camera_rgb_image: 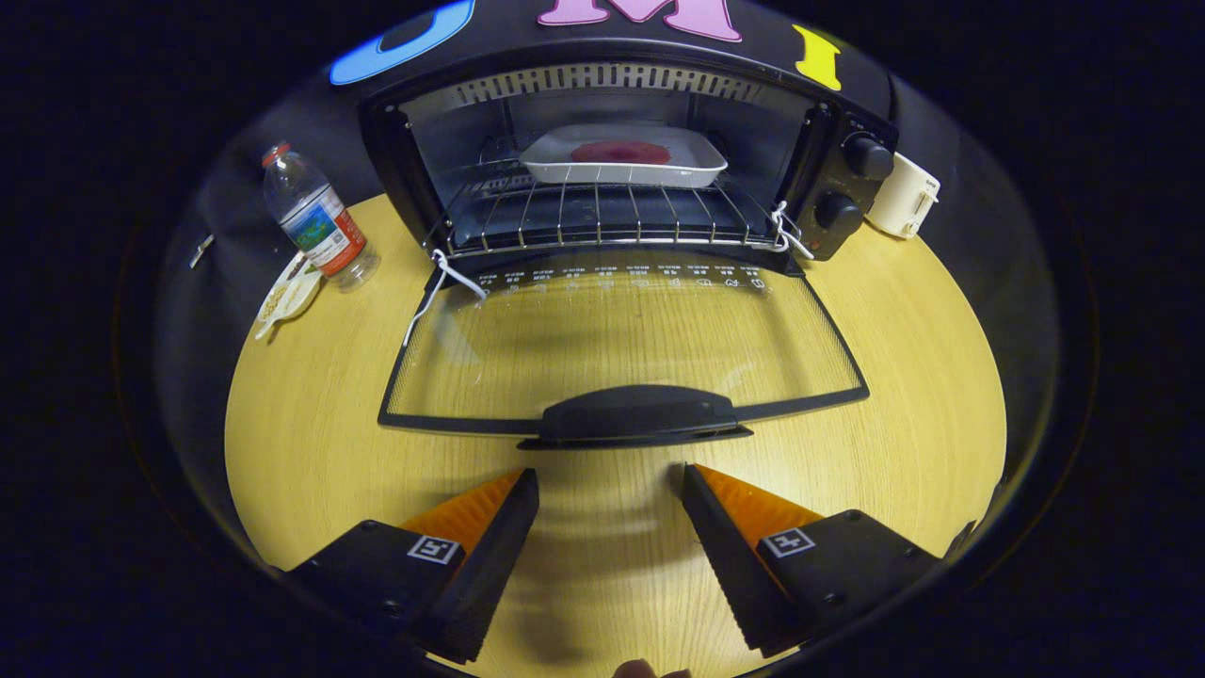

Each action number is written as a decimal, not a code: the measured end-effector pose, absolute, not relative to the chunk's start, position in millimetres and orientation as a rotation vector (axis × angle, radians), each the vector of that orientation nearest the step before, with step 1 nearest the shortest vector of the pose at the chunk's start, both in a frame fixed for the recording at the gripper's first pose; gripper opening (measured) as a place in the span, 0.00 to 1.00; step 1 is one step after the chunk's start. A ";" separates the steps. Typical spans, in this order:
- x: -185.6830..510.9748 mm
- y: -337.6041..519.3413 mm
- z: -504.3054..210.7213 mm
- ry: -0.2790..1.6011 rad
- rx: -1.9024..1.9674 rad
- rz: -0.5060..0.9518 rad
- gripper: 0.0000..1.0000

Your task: Open the toaster oven, put the food inside, and close the toaster oven door.

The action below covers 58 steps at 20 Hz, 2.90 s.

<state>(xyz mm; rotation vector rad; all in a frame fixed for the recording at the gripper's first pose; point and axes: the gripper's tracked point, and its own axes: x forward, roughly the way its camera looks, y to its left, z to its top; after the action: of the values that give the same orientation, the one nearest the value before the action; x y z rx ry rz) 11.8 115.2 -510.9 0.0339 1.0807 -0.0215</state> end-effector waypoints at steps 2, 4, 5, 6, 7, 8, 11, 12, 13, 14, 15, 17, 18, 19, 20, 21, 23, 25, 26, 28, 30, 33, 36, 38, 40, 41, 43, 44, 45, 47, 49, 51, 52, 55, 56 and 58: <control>19.0 115.5 -511.4 1.081 0.037 -0.025 1.00; 18.9 115.8 -511.2 1.090 0.034 -0.026 1.00; 18.8 116.1 -511.3 1.089 0.033 -0.022 1.00; 19.3 116.1 -511.9 1.088 0.029 -0.017 1.00; 19.4 115.2 -511.8 1.088 0.029 -0.017 1.00; 18.4 116.1 -511.7 1.089 0.032 -0.019 1.00; 18.4 115.1 -510.8 1.075 0.020 -0.016 1.00; 17.7 115.9 -508.2 1.062 0.022 -0.018 1.00; 17.7 116.3 -506.5 1.048 0.029 -0.021 1.00; 18.4 116.1 -503.2 1.034 0.032 -0.022 1.00; 18.2 116.1 -498.3 1.017 0.029 -0.021 1.00; 19.9 115.0 -486.0 0.986 0.038 -0.021 1.00; 21.9 115.9 -478.3 0.969 0.054 -0.020 1.00; 24.3 117.2 -471.5 0.957 0.068 -0.017 1.00; 26.1 116.2 -463.3 0.946 0.077 -0.013 1.00; 29.9 116.6 -456.0 0.932 0.082 -0.009 1.00; 38.8 115.6 -438.1 0.893 0.089 -0.003 1.00; 54.5 114.4 -417.0 0.833 0.081 0.007 1.00; 58.2 125.7 -398.0 0.800 0.073 0.014 1.00; 79.7 122.9 -373.4 0.736 0.044 0.018 1.00; 99.7 122.8 -345.5 0.675 0.039 0.023 1.00; 118.8 120.5 -301.4 0.577 0.050 0.033 1.00; 121.5 115.1 -262.0 0.496 0.063 0.047 1.00; 117.8 109.7 -234.6 0.450 0.064 0.058 1.00; 113.5 101.7 -207.6 0.397 0.056 0.066 1.00; 111.4 97.7 -192.8 0.368 0.054 0.070 1.00; 106.4 86.9 -160.3 0.304 0.057 0.071 1.00; 103.7 81.7 -144.3 0.274 0.059 0.070 0.99; 101.6 75.9 -128.6 0.241 0.062 0.068 0.99; 96.9 63.2 -96.9 0.174 0.055 0.060 0.99; 90.8 50.7 -68.8 0.115 0.036 0.050 0.99; 82.5 39.9 -44.2 0.060 0.030 0.037 0.99; 78.0 34.7 -32.9 0.037 0.031 0.029 0.99; 68.9 24.3 -13.9 -0.005 0.030 0.012 0.99; 67.6 21.8 -9.5 -0.014 0.029 0.008 0.99; 69.1 19.7 -3.9 -0.027 0.020 0.004 0.99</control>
<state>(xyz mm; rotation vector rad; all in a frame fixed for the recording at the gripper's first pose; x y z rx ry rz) 69.1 19.7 -3.9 0.0203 -0.0266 0.0042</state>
